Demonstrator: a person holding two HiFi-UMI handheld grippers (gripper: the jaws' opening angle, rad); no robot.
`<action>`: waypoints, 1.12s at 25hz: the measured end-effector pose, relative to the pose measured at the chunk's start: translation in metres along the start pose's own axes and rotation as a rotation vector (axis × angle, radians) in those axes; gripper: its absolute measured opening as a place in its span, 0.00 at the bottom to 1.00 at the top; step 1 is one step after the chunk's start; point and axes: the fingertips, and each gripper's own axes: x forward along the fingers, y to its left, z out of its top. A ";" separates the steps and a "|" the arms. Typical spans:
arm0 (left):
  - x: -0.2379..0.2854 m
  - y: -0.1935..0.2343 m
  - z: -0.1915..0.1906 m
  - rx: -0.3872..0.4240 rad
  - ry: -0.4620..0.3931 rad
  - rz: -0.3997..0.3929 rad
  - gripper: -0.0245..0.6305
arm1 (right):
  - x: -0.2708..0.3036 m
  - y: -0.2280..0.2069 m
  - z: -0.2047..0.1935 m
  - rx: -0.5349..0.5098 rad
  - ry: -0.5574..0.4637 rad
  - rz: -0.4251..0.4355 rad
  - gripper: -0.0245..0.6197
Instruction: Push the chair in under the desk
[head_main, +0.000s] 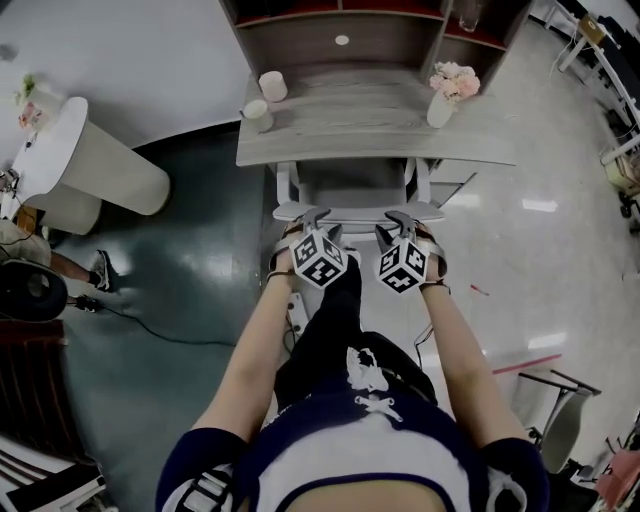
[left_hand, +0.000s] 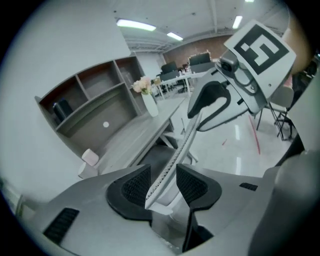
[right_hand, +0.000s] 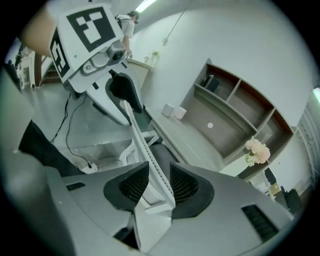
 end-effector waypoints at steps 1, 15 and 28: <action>-0.007 0.003 0.003 -0.051 -0.030 0.008 0.29 | -0.007 -0.001 0.006 0.027 -0.029 -0.016 0.23; -0.093 0.005 0.043 -0.309 -0.316 0.084 0.05 | -0.103 -0.020 0.072 0.301 -0.333 -0.208 0.06; -0.192 -0.033 0.091 -0.495 -0.629 0.107 0.05 | -0.187 0.019 0.111 0.619 -0.586 -0.035 0.05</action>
